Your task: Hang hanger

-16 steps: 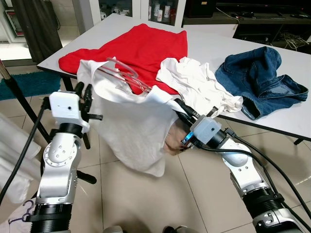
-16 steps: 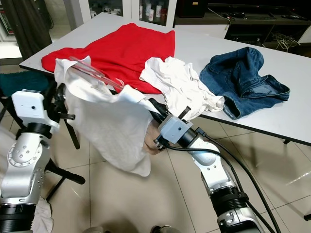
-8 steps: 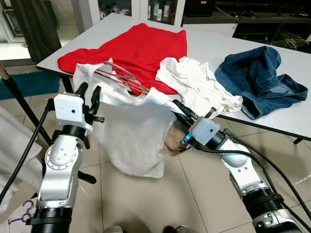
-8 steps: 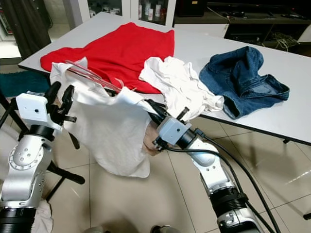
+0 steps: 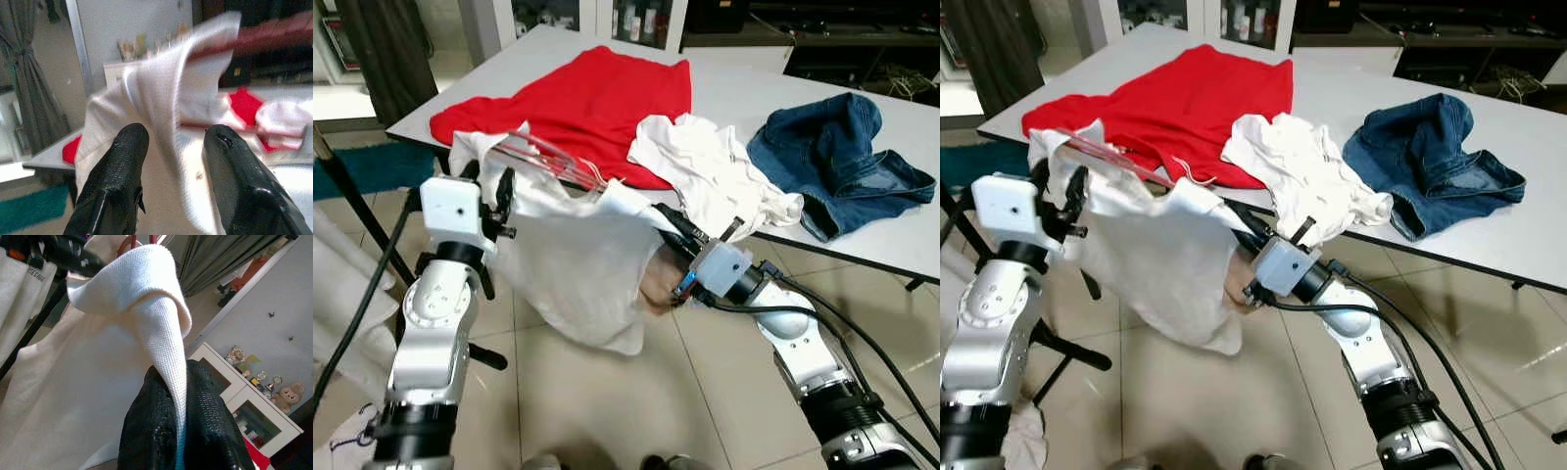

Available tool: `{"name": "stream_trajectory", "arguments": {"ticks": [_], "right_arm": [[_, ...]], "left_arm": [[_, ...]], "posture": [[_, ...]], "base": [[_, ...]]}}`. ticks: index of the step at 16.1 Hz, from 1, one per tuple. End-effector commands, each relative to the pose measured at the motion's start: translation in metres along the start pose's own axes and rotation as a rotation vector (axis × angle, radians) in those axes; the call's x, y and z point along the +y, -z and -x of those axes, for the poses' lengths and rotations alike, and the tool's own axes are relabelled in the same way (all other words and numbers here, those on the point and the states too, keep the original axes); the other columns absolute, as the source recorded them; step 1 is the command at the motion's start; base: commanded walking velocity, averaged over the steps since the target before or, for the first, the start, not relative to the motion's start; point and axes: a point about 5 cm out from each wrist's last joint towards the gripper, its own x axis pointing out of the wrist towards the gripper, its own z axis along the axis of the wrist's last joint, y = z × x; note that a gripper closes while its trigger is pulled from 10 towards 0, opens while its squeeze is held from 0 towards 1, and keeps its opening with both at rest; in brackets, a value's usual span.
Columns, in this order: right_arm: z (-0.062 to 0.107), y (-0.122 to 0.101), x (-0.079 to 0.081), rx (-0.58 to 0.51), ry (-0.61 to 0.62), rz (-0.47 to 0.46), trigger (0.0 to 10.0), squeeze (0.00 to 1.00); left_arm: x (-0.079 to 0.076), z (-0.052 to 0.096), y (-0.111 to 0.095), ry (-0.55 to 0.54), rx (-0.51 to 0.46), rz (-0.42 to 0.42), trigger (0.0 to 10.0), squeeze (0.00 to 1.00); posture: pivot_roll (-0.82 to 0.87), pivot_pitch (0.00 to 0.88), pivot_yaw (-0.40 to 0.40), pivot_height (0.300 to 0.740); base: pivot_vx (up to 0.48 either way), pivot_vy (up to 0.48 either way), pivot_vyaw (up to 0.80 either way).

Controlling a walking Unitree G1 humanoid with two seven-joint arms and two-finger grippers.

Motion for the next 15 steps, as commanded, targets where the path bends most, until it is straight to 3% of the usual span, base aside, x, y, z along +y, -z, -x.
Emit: {"name": "stream_trajectory", "arguments": {"ticks": [1,2,3,4,10,15], "right_arm": [[-0.001,-0.007,0.0,-0.044,-0.007,0.02,10.0,0.0],[-0.001,-0.007,0.0,-0.045,-0.003,0.017,10.0,0.0],[-0.001,-0.007,0.0,-0.044,-0.001,0.017,10.0,0.0],[0.0,-0.007,-0.001,-0.038,0.006,0.016,10.0,0.0],[0.001,0.003,-0.013,0.018,0.09,-0.025,10.0,0.0],[0.003,-0.002,-0.007,-0.016,0.017,-0.039,10.0,0.0]], "left_arm": [[-0.001,-0.005,0.005,-0.013,0.048,-0.009,10.0,0.0],[0.002,-0.008,0.003,-0.04,0.05,0.001,3.5,0.0],[0.003,-0.009,0.003,-0.052,0.05,0.007,3.5,0.0],[0.007,-0.011,0.001,-0.075,0.048,0.019,0.0,0.0],[0.018,-0.011,-0.012,-0.152,-0.034,0.164,0.0,0.0],[0.037,-0.012,-0.019,-0.227,-0.068,0.183,0.0,0.0]], "posture": [[0.1,0.023,-0.05,0.74],[0.1,0.023,-0.049,0.74],[0.1,0.023,-0.049,0.74],[0.1,0.023,-0.049,0.74],[0.1,0.024,-0.043,0.74],[0.1,0.022,-0.043,0.74]], "base": [[0.0,0.0,0.0],[0.0,0.0,0.0],[0.0,0.0,0.0],[0.0,0.0,0.0],[0.0,0.0,0.0],[0.0,0.0,0.0]]}}
